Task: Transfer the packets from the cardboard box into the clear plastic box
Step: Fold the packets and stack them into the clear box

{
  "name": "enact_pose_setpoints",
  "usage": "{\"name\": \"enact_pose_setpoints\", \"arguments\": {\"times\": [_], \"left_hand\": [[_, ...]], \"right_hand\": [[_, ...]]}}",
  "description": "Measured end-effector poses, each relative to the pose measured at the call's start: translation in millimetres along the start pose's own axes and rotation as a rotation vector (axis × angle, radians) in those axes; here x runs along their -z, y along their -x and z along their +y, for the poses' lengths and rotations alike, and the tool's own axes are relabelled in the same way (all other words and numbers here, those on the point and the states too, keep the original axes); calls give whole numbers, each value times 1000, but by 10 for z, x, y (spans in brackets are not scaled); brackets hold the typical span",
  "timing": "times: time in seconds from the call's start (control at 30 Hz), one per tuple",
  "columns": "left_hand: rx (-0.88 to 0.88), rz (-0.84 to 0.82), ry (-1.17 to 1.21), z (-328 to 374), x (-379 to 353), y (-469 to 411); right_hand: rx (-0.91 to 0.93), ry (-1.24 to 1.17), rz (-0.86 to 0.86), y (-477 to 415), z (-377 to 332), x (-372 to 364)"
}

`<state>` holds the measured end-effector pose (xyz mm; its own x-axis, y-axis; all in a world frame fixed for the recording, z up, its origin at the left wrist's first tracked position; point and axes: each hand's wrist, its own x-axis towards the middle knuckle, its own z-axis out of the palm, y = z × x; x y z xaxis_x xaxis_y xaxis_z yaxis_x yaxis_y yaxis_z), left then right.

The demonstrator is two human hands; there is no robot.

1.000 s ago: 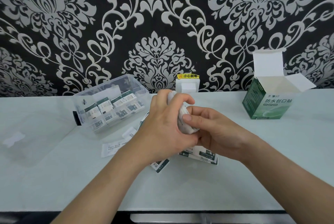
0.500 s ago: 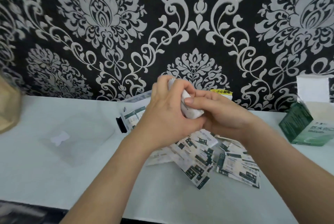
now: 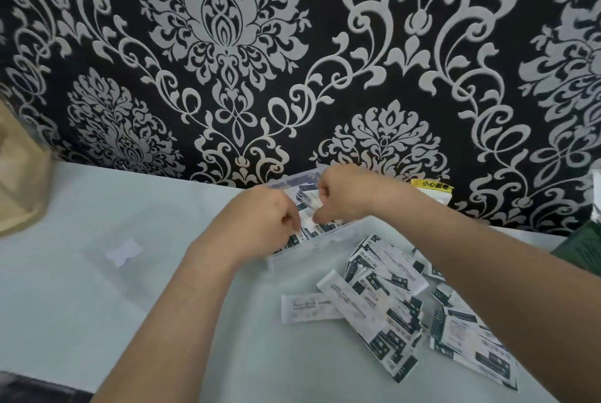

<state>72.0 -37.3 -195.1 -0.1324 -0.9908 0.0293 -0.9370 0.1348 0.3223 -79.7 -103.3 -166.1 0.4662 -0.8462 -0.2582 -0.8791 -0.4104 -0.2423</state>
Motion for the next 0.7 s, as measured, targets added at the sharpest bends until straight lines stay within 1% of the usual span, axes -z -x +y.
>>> {"name": "enact_pose_setpoints", "arguments": {"times": [0.13,0.23,0.37,0.53,0.7], "left_hand": [[-4,-34,-35,-95,-56,-48],[-11,-57,-57,-105,-81,-64],[-3,-70,-66,-124,-98,-80],[3,-72,-55,-98,-81,-70],[7,-75,-73,-70,-69,-68]], "right_hand": [[-12,111,-58,-125,-83,-87],[-10,177,-65,-173,-125,-126],[-17,144,-81,-192,-122,-132],[-37,116,-24,-288,-91,-165],[-39,64,-38,-326,-99,-209]]}}
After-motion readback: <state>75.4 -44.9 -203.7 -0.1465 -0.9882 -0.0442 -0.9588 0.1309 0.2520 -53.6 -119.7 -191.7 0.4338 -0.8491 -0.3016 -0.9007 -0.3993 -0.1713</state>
